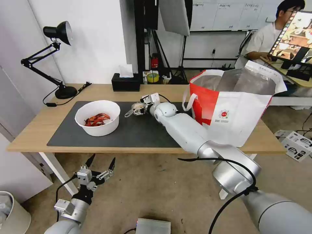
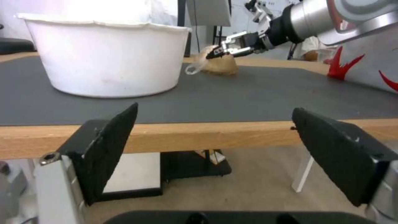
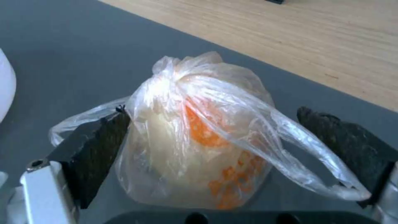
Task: Pick up the trash from the table and place it into the takeout bag.
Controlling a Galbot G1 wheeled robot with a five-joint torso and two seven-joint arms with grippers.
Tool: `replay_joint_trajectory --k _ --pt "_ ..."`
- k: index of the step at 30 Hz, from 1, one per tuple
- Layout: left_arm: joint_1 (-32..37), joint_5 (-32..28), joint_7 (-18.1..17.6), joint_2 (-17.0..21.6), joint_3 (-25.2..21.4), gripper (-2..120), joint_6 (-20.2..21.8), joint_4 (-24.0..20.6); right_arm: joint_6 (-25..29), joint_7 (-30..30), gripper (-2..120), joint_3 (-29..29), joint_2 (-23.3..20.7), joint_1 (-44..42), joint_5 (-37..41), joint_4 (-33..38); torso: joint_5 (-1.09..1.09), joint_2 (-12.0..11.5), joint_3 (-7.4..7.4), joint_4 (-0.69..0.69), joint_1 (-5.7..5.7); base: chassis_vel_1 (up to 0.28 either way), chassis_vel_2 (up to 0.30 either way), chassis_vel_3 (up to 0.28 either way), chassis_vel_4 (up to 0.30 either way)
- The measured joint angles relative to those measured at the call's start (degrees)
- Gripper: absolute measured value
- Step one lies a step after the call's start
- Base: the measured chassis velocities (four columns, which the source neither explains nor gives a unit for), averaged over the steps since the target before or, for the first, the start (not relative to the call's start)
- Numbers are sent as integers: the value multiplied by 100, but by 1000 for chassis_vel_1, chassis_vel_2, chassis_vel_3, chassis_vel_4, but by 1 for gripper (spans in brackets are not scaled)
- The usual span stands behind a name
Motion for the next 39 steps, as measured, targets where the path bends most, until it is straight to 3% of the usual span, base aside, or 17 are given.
replay_joint_trajectory --k 7,14,16,21,24,32,37,39 --pt "7 1 0 0 1 100 -3 3 53 -159 100 -3 0 16 -78 -76 0 0 0 0 0 0 0 0 0" --pt "8 2 0 -10 4 100 -16 10 68 -224 83 -5 0 4 -93 -96 0 0 0 0 0 0 0 0 0" --pt "9 3 0 -12 4 100 -19 13 72 -239 70 -5 0 -18 -114 -97 0 0 0 0 0 0 0 0 0" --pt "19 3 1 -15 8 100 -21 13 88 -239 56 1 -2 -72 -139 -93 0 0 0 0 0 0 0 0 0" --pt "35 3 1 -16 8 100 -22 -7 93 -225 39 23 -4 -116 -166 -78 0 0 0 0 0 0 0 0 0" --pt "29 3 -2 2 -6 100 -22 -48 65 -10 10 98 -92 -244 -184 237 0 0 0 1 0 0 0 0 0" --pt "36 3 -6 -3 -10 100 -22 -75 111 102 3 90 -313 -381 -415 682 0 0 0 0 0 0 0 0 0" --pt "60 6 -8 -22 -20 100 -23 -94 156 253 3 80 -643 -574 -562 1336 1 0 0 2 0 0 0 0 0"
